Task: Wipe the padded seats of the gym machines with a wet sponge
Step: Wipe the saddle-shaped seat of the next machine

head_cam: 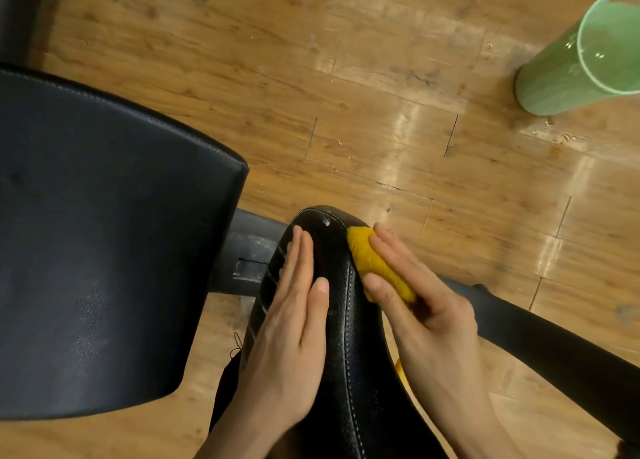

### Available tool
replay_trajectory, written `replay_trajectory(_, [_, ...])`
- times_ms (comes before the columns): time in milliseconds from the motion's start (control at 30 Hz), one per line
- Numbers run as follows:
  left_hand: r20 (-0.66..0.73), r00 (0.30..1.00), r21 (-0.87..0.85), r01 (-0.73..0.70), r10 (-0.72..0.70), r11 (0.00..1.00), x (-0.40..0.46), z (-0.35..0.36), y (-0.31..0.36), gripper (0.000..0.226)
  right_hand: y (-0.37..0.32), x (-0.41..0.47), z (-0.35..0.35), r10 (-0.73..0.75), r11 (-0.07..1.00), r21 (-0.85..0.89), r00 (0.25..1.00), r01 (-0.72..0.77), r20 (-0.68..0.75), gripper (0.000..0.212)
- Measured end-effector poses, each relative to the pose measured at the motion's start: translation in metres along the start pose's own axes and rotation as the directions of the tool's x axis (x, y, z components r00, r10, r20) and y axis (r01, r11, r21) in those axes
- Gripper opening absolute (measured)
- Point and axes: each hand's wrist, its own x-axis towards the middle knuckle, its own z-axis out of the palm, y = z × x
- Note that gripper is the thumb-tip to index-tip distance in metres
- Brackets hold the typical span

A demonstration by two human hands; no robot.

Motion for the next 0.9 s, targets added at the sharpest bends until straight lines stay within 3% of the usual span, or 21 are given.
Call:
replay_trajectory(167, [0.033,0.999,-0.006,0.011,-0.011,1.0,0.003,-0.002,0.003,0.06,-0.007,0.078,0.014,0.094,0.981,-0.181,0.986,-0.069,0.136,0.015])
replay_trajectory(267, [0.063,0.998,-0.024,0.01,-0.008,1.0,0.003,-0.007,0.002,0.062,-0.01,0.071,0.012,0.079,0.977,-0.205,0.987,-0.049,0.142,0.02])
replay_trajectory(400, [0.077,0.996,-0.078,0.042,-0.036,0.996,0.009,-0.021,-0.01,0.058,-0.022,0.035,0.001,0.096,0.992,-0.091,0.993,-0.09,0.066,0.033])
replay_trajectory(533, [0.061,0.996,-0.103,0.076,-0.07,0.992,0.018,-0.027,-0.022,0.06,-0.016,0.101,0.02,0.27,0.912,-0.376,0.93,-0.164,0.248,0.015])
replay_trajectory(633, [0.076,0.995,-0.098,0.067,-0.06,0.993,0.017,-0.021,-0.026,0.063,-0.014,0.119,0.024,0.354,0.901,-0.383,0.856,-0.205,0.376,0.016])
replay_trajectory(800, [0.065,0.997,-0.142,0.055,-0.047,0.988,0.016,-0.013,-0.029,0.065,-0.032,0.091,-0.007,0.39,0.92,-0.186,0.855,-0.346,0.341,0.028])
replay_trajectory(833, [0.063,0.997,-0.144,0.053,-0.044,0.988,0.017,-0.013,-0.029,0.066,-0.031,0.094,-0.005,0.385,0.921,-0.202,0.859,-0.333,0.338,0.027])
replay_trajectory(900, [0.065,0.997,-0.15,0.051,-0.042,0.987,0.017,-0.013,-0.03,0.067,-0.025,0.118,0.019,0.387,0.885,-0.396,0.86,-0.245,0.333,0.018])
